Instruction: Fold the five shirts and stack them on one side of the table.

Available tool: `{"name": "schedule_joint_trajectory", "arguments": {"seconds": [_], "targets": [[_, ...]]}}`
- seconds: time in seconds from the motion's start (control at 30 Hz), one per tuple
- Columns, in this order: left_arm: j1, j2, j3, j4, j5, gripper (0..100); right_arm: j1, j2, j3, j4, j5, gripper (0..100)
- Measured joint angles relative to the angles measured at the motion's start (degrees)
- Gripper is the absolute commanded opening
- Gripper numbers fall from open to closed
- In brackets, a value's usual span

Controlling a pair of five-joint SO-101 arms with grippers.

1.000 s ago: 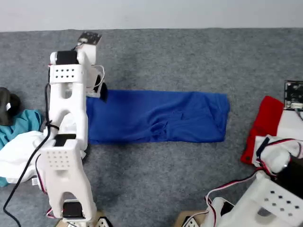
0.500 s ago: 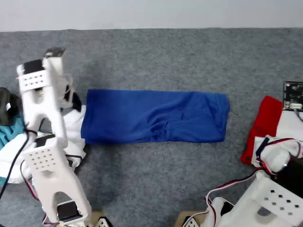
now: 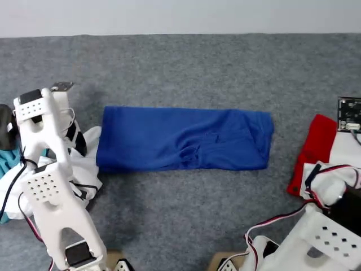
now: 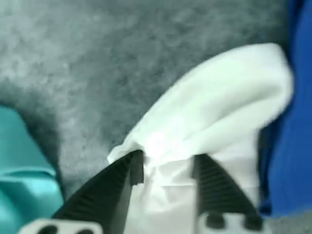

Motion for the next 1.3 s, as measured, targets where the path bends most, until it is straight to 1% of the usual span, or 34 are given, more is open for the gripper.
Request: {"name": "schedule_joint_trajectory", "arguments": {"seconds": [0.07, 0.17, 0.3, 0.37, 0.43, 0.5, 0.53, 0.57, 0.7, 0.83, 0.93, 1.13, 1.23, 1.3], "targets": [[-0.2, 0.0, -0.7, 1.4, -1.2, 0, 0.0, 0.0, 0.0, 0.0, 0.0, 0.9], [-3.7, 0.4, -3.8, 4.0, -1.7, 0, 0.0, 0.0, 0.0, 0.0, 0.0, 0.9], [-13.4, -2.6, -8.4, 4.0, -1.7, 1, 0.0, 0.0, 0.0, 0.0, 0.0, 0.9], [-16.4, -6.0, -9.2, 4.0, -3.0, 2, 0.0, 0.0, 0.0, 0.0, 0.0, 0.9], [-17.1, -9.2, -9.6, 4.0, -3.6, 8, 0.0, 0.0, 0.0, 0.0, 0.0, 0.9], [-16.9, -12.0, -9.6, 4.0, -3.8, 18, 0.0, 0.0, 0.0, 0.0, 0.0, 0.9], [-16.5, -12.7, -9.6, 4.0, -3.8, 22, 0.0, 0.0, 0.0, 0.0, 0.0, 0.9], [-16.1, -13.3, -9.6, 4.0, -3.8, 24, 0.0, 0.0, 0.0, 0.0, 0.0, 0.9], [-13.2, -14.1, -8.7, 4.0, -4.0, 24, 0.0, 0.0, 0.0, 0.0, 0.0, 0.9], [-8.7, -14.1, -8.7, 4.0, -4.0, 24, 0.0, 0.0, 0.0, 0.0, 0.0, 0.9], [-4.5, -14.1, -8.4, 4.0, -3.6, 24, 0.0, 0.0, 0.0, 0.0, 0.0, 0.9], [7.0, -14.1, -1.9, 4.0, 1.0, 24, 0.0, 0.0, 0.0, 0.0, 0.0, 0.9], [11.9, -14.1, 3.0, 0.4, 3.2, 24, 0.0, 0.0, 0.0, 0.0, 0.0, 0.9], [13.5, -14.1, 6.1, -2.6, 4.1, 24, 0.0, 0.0, 0.0, 0.0, 0.0, 0.9]]}}
